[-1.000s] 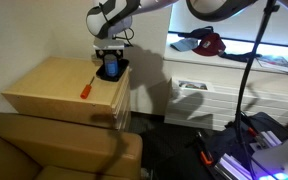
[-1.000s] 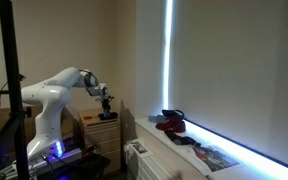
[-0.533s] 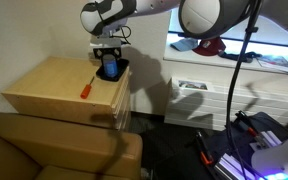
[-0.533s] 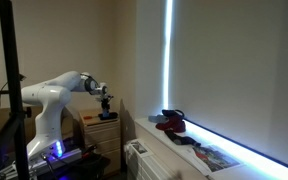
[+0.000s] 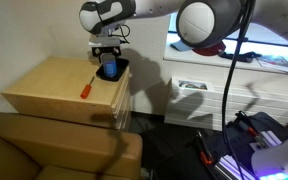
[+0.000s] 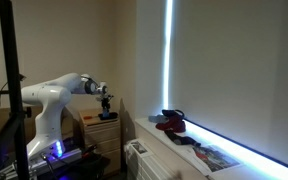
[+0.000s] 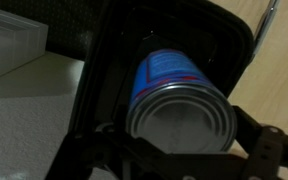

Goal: Pick up the object from the shelve and put it on the black tray on the left

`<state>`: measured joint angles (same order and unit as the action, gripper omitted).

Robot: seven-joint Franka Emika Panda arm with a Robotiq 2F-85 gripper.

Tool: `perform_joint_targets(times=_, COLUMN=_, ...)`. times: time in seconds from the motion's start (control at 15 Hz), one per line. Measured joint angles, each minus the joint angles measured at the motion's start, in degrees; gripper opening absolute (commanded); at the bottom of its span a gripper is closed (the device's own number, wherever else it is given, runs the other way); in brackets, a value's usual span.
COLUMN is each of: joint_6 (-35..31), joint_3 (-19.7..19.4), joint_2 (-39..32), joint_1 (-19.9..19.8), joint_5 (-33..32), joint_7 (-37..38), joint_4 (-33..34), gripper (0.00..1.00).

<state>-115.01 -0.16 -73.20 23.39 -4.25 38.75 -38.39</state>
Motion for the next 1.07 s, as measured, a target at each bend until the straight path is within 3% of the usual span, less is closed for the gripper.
perform_joint_targets(times=0.4, joint_6=4.09, joint_3=-0.01, joint_2=1.27, joint_1=-0.02, joint_5=-0.02, joint_7=-0.17, joint_4=1.71, gripper=1.00)
perform_joint_targets(times=0.8, joint_6=16.43, joint_3=-0.82, joint_2=6.40, joint_1=1.54, joint_5=-2.05, joint_7=-0.15, joint_4=1.96, gripper=1.00)
perform_joint_targets(times=1.07, joint_6=16.57, joint_3=-1.01, joint_2=7.73, joint_1=2.44, joint_5=-2.60, joint_7=-0.02, joint_4=3.59, gripper=1.00)
